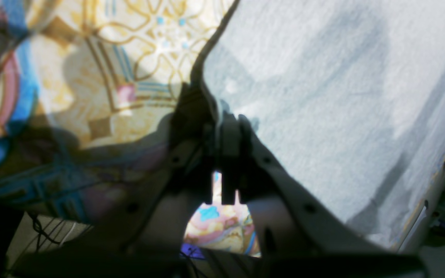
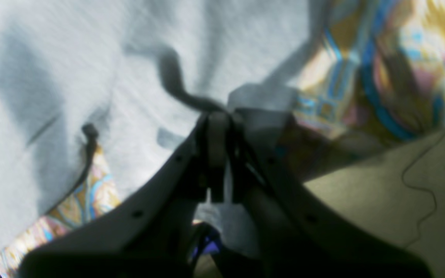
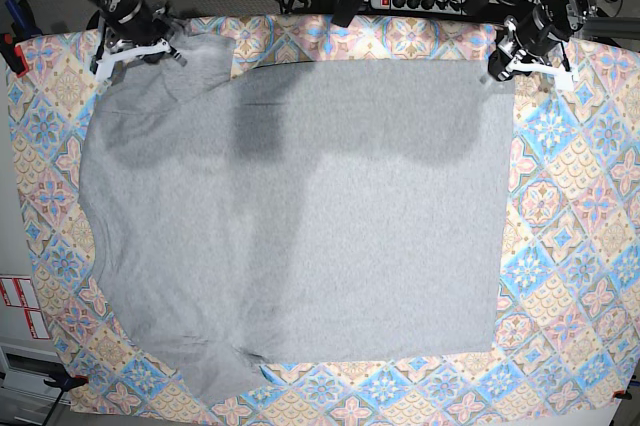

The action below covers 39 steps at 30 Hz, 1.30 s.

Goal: Fold the T-shirt properly
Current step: 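Adjust both grippers' grasp on the shoulder edge of the shirt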

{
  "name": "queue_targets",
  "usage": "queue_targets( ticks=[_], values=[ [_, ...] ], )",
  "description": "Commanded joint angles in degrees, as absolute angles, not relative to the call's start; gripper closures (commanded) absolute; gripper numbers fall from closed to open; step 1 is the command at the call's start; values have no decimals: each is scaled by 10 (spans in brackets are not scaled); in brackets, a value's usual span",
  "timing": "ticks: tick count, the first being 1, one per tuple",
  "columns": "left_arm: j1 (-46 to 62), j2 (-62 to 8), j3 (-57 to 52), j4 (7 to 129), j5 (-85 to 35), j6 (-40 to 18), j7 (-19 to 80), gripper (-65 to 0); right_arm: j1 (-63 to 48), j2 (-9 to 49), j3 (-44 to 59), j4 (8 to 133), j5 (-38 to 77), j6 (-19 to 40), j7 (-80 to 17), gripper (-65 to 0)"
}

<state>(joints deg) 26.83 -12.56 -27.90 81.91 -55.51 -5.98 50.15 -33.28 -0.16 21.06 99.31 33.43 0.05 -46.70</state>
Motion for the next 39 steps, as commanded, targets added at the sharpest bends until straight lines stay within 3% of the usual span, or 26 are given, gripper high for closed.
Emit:
queue_targets(
  ticks=[1,10,18,39],
  values=[
    [271,-131,-279,817,-528,-40,499,0,-338,5,213,1002,338,3,-465,-33],
    [270,-131,-279,817,-528,-40,499,0,-337,17,217,985,338,2,-467,-280],
    [270,-131,-279,816,-528,-40,499,0,-316,17,217,916,337,2,-464,-270],
    [269,-130,-276,816,-527,-40,499,0,-320,17,262,952,340,2,-468,-267]
  ],
)
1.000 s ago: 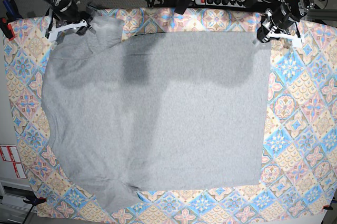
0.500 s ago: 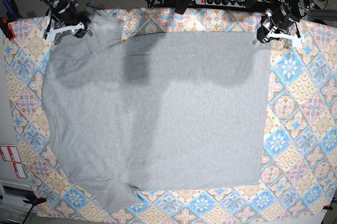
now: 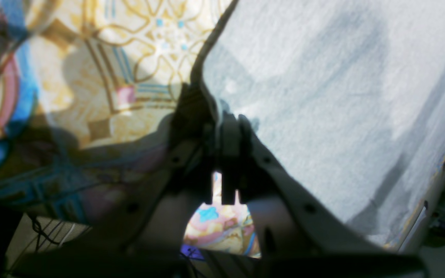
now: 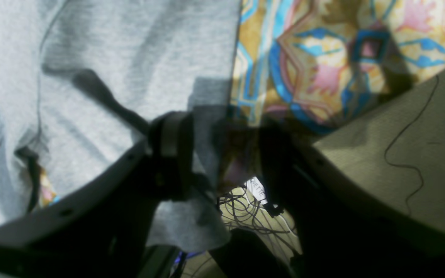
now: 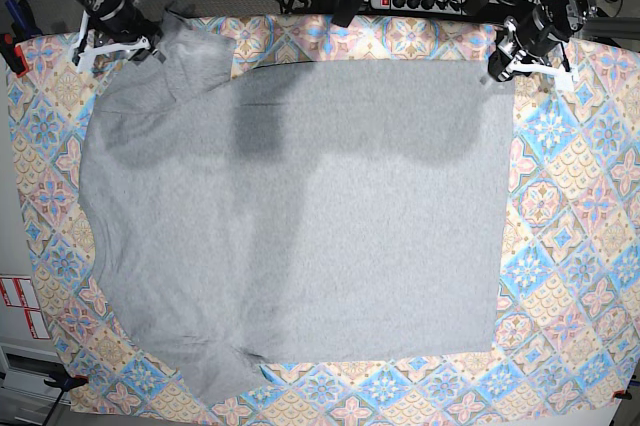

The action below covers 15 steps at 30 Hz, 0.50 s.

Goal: Fold the T-shirt properly
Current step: 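Adjust both grippers' grasp on the shoulder edge of the shirt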

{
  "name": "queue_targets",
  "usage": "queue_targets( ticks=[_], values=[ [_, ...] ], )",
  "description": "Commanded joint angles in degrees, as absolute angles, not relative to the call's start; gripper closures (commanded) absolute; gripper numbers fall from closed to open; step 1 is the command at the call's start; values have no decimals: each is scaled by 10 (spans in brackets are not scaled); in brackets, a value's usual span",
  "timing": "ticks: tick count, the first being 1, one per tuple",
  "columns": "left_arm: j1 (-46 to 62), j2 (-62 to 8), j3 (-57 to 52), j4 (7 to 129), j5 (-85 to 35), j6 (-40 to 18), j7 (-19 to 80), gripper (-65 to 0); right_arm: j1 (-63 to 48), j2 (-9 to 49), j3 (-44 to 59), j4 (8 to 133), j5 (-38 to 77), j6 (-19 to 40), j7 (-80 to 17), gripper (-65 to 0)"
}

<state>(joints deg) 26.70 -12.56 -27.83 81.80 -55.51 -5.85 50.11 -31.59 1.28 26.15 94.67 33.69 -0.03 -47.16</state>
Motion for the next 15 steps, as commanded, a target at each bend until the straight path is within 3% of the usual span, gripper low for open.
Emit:
queue_targets(
  ticks=[1,15],
  values=[
    [269,-130,-276,816,-527,-40,499,0,-320,17,258,952,340,2,-468,-267],
    [269,-130,-276,816,-527,-40,499,0,-320,16,176,952,340,2,-468,-265]
  ],
)
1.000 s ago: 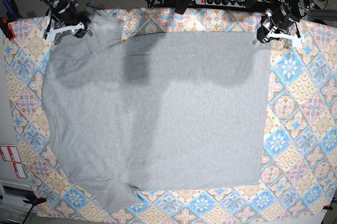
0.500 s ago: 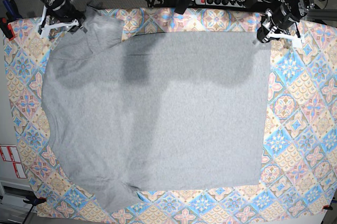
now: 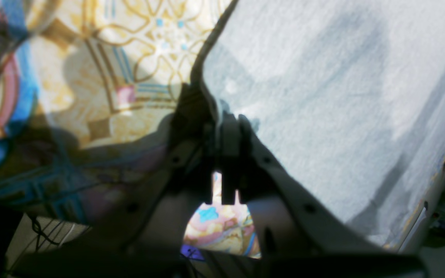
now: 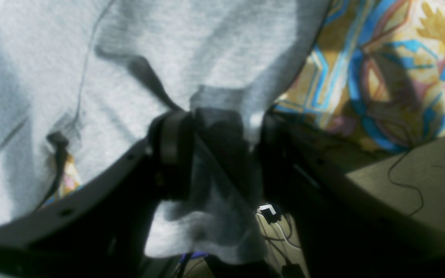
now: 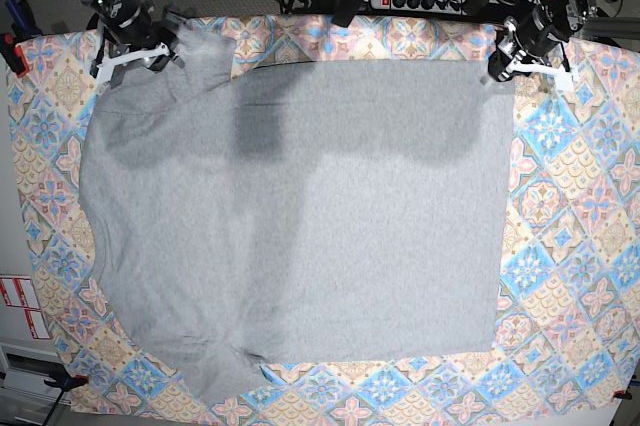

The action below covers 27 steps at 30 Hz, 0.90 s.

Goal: Fold the T-shirt properly
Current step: 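Adjust both grippers' grasp on the shoulder edge of the shirt, then lift the shoulder edge with both grippers and fold it toward the hem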

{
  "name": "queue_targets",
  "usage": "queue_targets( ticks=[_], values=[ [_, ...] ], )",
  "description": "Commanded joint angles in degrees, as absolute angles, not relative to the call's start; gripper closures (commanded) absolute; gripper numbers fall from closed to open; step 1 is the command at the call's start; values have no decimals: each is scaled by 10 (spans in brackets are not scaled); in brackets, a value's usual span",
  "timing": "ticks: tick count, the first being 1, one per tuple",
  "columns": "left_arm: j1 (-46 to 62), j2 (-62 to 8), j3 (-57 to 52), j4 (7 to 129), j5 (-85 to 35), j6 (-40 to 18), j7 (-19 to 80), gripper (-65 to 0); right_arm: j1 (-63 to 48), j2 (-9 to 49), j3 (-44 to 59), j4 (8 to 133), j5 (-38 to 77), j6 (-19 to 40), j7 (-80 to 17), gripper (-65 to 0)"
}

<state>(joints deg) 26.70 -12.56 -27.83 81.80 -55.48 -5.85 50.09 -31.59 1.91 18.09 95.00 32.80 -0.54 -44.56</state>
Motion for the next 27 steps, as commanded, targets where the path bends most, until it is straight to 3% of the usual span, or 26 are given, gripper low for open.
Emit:
queue_targets(
  ticks=[1,8,27],
  values=[
    [269,-130,-276,816,-527,-40,499,0,-320,16,177,952,340,2,-468,-252],
    [270,-130,-276,816,-527,-40,499,0,-320,16,180,952,340,2,-467,0],
    [326,-169,-280,817,-531,-57,498,0,-380,16,207,1055,340,2,-463,0]
  ],
)
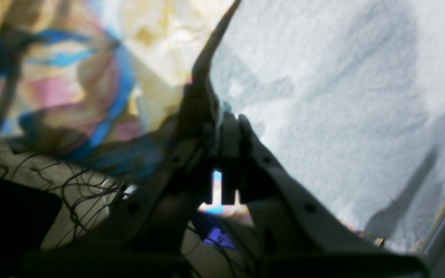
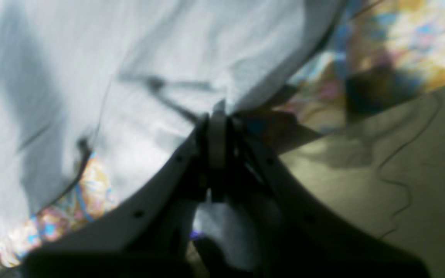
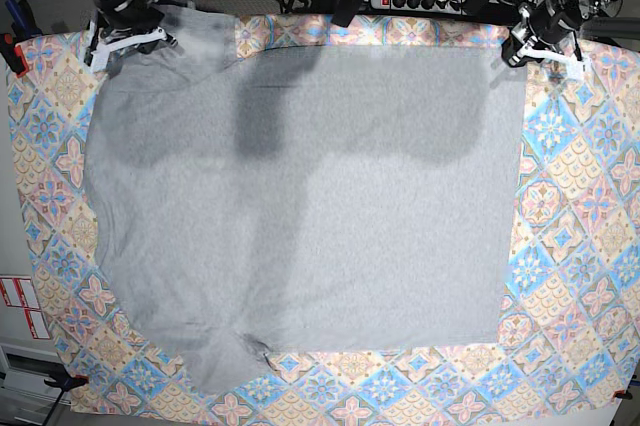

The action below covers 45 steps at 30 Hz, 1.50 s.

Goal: Fold the T-shirt properly
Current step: 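Lift the shoulder edge with both grippers and fold it toward the hem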

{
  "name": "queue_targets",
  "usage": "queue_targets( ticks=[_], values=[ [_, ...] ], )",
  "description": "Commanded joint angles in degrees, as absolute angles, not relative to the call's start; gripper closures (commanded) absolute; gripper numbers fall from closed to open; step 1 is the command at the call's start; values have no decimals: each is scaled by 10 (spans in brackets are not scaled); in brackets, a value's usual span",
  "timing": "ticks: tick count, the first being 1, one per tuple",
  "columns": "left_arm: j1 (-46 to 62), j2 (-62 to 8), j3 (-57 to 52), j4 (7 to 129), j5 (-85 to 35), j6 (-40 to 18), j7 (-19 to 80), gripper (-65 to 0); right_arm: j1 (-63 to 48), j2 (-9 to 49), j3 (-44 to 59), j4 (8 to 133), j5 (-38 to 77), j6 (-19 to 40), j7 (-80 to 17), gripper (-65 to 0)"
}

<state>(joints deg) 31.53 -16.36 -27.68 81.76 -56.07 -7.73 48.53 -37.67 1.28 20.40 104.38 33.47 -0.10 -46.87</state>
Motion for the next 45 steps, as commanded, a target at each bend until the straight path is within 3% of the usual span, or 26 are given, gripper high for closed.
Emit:
queue_targets(
  ticks=[1,6,25,36,45],
  values=[
    [327,-170,-280,817,-530,-57,498,0,-380,16,210,1055,340,2,-463,0],
    [316,-170,-280,818,-530,-64,477,0,-368,16,214,1055,340,2,-463,0],
    [176,-166,-276,818,-527,-63,455,0,-139,16,211,1038,340,2,-466,0],
    [86,-168,-245,817,-524,-63,451,0,-29,16,211,942,338,2,-463,0],
    [-16,-144,-229,814,-415,-63,451,0,61,29,215,847,337,3,-462,0]
  ],
)
